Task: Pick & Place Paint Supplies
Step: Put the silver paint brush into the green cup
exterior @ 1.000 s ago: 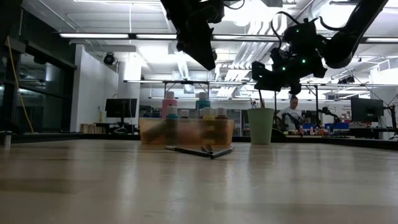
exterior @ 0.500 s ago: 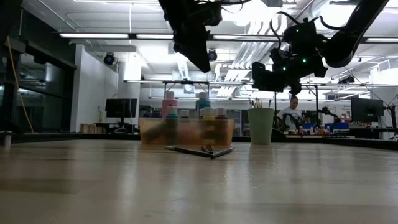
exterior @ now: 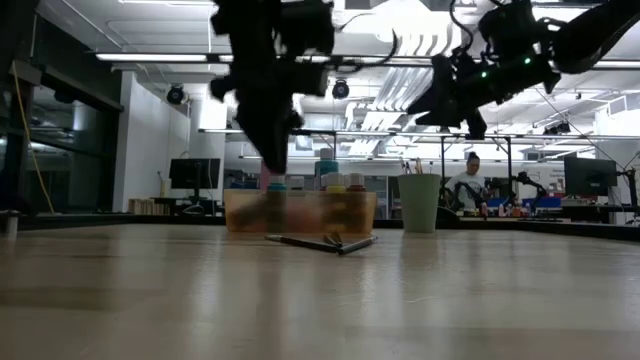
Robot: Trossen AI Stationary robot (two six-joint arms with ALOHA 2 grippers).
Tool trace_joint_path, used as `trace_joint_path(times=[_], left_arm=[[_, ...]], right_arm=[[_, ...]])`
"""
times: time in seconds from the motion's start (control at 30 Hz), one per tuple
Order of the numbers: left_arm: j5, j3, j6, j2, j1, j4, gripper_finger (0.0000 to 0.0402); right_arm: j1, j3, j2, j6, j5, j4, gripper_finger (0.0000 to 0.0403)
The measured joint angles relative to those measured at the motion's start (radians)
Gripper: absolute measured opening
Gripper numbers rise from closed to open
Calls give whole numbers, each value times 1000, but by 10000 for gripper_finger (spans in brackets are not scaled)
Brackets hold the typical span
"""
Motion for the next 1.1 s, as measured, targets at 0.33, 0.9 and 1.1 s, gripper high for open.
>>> trace_joint_path(times=[0.33, 0.9, 1.1], left_arm=[[10, -176, 347, 0, 33, 120, 87], [10, -196, 584, 85, 33, 237, 87], [17, -196, 642, 97, 33, 244, 87]], right_arm=[[19, 0, -102, 3, -107, -129, 165], [64, 0, -103, 35, -107, -138, 165], [64, 0, -103, 56, -107, -139, 165]])
